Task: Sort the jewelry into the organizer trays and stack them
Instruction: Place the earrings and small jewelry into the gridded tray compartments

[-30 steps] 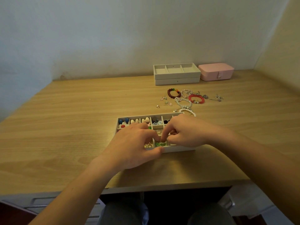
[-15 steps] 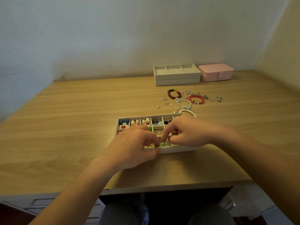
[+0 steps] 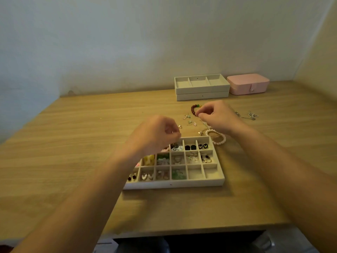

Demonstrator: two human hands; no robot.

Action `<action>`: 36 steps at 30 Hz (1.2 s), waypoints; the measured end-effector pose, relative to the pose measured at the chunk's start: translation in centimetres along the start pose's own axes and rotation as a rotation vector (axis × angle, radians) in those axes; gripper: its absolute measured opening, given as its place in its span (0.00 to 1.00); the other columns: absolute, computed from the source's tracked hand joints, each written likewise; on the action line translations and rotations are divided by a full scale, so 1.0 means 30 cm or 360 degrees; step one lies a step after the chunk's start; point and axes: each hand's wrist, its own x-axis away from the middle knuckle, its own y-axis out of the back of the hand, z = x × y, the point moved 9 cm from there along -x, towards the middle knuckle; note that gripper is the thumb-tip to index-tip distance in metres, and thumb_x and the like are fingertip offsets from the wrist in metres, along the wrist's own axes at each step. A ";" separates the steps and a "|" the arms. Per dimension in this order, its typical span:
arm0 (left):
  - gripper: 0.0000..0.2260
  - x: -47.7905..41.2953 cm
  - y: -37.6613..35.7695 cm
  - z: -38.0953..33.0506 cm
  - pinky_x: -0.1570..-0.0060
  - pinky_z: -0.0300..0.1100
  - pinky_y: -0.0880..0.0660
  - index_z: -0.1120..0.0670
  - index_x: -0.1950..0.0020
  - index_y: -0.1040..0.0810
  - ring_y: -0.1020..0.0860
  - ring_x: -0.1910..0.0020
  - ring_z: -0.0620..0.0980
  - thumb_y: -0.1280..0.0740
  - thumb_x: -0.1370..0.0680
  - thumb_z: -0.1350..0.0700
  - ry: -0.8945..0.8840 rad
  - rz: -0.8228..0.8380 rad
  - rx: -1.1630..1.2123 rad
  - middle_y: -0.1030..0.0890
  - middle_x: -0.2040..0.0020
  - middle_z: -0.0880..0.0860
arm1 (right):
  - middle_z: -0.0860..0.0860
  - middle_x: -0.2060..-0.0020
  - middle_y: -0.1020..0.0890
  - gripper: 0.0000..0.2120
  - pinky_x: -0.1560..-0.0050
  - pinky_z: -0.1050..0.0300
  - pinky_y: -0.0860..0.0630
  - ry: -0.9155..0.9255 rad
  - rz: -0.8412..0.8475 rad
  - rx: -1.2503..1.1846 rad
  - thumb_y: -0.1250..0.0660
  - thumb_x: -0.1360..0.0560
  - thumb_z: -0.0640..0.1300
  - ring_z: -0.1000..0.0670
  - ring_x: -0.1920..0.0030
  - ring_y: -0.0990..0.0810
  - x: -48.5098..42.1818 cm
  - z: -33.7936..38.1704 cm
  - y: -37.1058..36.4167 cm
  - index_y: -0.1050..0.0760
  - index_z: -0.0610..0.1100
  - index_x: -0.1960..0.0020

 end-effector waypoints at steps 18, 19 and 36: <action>0.05 -0.390 -0.156 0.106 0.50 0.40 0.23 0.50 0.52 0.16 0.20 0.51 0.48 0.28 0.23 0.60 0.0107 0.0197 -0.0320 0.18 0.53 0.47 | 0.53 0.58 0.15 0.02 0.49 0.52 0.17 -0.0173 -0.0342 -0.0445 0.27 0.23 0.43 0.54 0.56 0.17 -0.043 -0.143 0.011 0.17 0.50 0.53; 0.05 -0.382 -0.141 0.102 0.51 0.39 0.23 0.50 0.52 0.16 0.20 0.52 0.47 0.28 0.23 0.59 0.0106 0.0157 -0.0276 0.18 0.54 0.47 | 0.54 0.58 0.15 0.02 0.51 0.54 0.18 -0.0147 -0.0333 -0.0438 0.27 0.23 0.43 0.55 0.56 0.17 -0.037 -0.132 0.012 0.17 0.50 0.52; 0.09 -0.089 0.029 0.019 0.51 0.41 0.19 0.56 0.47 0.17 0.15 0.52 0.52 0.27 0.27 0.61 0.0169 -0.0298 0.1476 0.14 0.53 0.54 | 0.46 0.52 0.14 0.10 0.57 0.51 0.15 0.0336 0.0064 -0.0979 0.29 0.22 0.36 0.47 0.55 0.13 0.062 0.103 -0.040 0.19 0.41 0.41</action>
